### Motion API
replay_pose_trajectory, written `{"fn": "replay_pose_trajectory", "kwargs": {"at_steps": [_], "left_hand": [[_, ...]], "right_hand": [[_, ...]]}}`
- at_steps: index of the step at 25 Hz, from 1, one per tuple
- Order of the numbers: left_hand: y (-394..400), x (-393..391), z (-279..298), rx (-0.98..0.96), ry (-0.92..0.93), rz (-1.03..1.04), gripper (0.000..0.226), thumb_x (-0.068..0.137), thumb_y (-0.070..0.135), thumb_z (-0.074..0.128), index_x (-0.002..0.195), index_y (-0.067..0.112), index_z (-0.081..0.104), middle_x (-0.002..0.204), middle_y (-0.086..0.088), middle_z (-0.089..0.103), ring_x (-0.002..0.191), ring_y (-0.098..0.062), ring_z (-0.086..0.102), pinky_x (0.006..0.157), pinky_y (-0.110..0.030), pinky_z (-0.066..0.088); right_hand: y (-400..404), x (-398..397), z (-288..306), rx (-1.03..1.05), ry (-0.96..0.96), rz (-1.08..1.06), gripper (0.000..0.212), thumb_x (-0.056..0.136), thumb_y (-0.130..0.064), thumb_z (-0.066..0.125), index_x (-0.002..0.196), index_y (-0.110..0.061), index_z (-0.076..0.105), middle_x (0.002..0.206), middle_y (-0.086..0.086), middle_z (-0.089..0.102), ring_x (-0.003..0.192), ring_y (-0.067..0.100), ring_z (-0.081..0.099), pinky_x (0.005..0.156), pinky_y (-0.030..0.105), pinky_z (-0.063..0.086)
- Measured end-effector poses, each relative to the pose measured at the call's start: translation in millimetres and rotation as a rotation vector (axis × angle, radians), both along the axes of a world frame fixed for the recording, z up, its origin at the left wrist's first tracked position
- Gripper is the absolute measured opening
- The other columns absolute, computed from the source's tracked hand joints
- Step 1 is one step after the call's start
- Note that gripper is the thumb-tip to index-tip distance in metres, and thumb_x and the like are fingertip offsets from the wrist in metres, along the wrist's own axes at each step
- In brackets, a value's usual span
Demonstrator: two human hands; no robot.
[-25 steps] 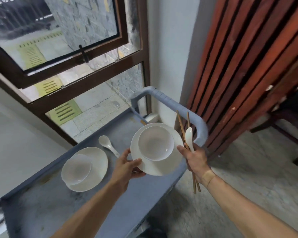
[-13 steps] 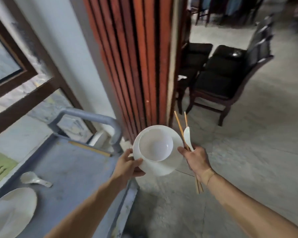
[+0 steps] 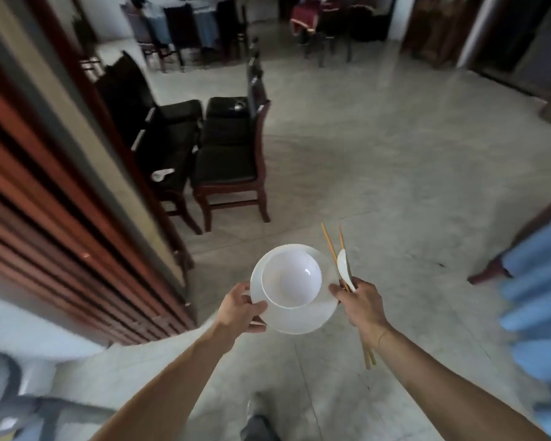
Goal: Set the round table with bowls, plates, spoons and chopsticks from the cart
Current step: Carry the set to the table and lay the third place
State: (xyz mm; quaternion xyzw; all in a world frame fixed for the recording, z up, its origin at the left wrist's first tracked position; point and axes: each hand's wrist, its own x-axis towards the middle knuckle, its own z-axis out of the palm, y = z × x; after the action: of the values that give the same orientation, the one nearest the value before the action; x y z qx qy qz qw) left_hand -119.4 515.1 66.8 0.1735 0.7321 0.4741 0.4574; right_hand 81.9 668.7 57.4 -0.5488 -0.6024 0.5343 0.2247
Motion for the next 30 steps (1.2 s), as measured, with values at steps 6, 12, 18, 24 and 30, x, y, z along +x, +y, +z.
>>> {"fn": "replay_pose_trajectory", "kwargs": {"at_steps": [6, 12, 18, 24, 30], "left_hand": [[117.5, 33.3, -5.5, 0.005, 0.006, -0.284, 0.036, 0.086, 0.006, 0.071, 0.114, 0.02, 0.053, 0.086, -0.007, 0.069, 0.059, -0.018, 0.071, 0.053, -0.031, 0.057], [241.5, 46.1, -8.6, 0.048, -0.002, -0.515, 0.037, 0.083, 0.006, 0.074, 0.111, 0.022, 0.056, 0.082, -0.003, 0.075, 0.065, -0.022, 0.074, 0.053, -0.032, 0.058], [349.4, 52.6, 0.8, 0.045, 0.006, -0.714, 0.036, 0.085, 0.004, 0.072, 0.114, 0.017, 0.056, 0.092, -0.011, 0.075, 0.068, -0.025, 0.075, 0.052, -0.03, 0.057], [440.2, 69.1, 1.6, 0.038, 0.013, -0.841, 0.04, 0.084, 0.004, 0.072, 0.118, 0.018, 0.056, 0.09, -0.009, 0.074, 0.066, -0.024, 0.076, 0.051, -0.028, 0.057], [539.4, 105.6, -8.0, 0.051, 0.078, -0.944, 0.043, 0.086, 0.006, 0.07, 0.125, 0.016, 0.054, 0.097, -0.011, 0.073, 0.069, -0.024, 0.076, 0.054, -0.03, 0.058]], "right_hand": [[58.2, 67.1, -0.8, -0.037, -0.056, -0.308, 0.022, 0.075, -0.025, 0.075, 0.072, -0.007, 0.063, 0.049, -0.005, 0.054, 0.042, 0.014, 0.042, 0.045, 0.026, 0.034], [122.0, 97.7, -4.8, -0.054, -0.081, -0.565, 0.019, 0.079, -0.03, 0.074, 0.077, -0.011, 0.068, 0.038, -0.012, 0.051, 0.036, 0.006, 0.04, 0.041, 0.024, 0.032], [177.7, 101.5, 0.6, -0.089, -0.023, -0.776, 0.015, 0.084, -0.023, 0.072, 0.072, -0.02, 0.064, 0.035, -0.014, 0.047, 0.031, 0.003, 0.036, 0.035, 0.019, 0.029], [237.8, 113.7, -0.1, -0.133, 0.008, -0.909, 0.011, 0.084, -0.026, 0.074, 0.079, -0.018, 0.069, 0.043, -0.011, 0.05, 0.036, 0.007, 0.036, 0.036, 0.02, 0.032], [322.3, 147.2, -8.0, -0.122, -0.006, -0.956, 0.01, 0.085, -0.022, 0.072, 0.078, -0.016, 0.068, 0.035, -0.015, 0.045, 0.036, 0.004, 0.036, 0.035, 0.018, 0.029]]}}
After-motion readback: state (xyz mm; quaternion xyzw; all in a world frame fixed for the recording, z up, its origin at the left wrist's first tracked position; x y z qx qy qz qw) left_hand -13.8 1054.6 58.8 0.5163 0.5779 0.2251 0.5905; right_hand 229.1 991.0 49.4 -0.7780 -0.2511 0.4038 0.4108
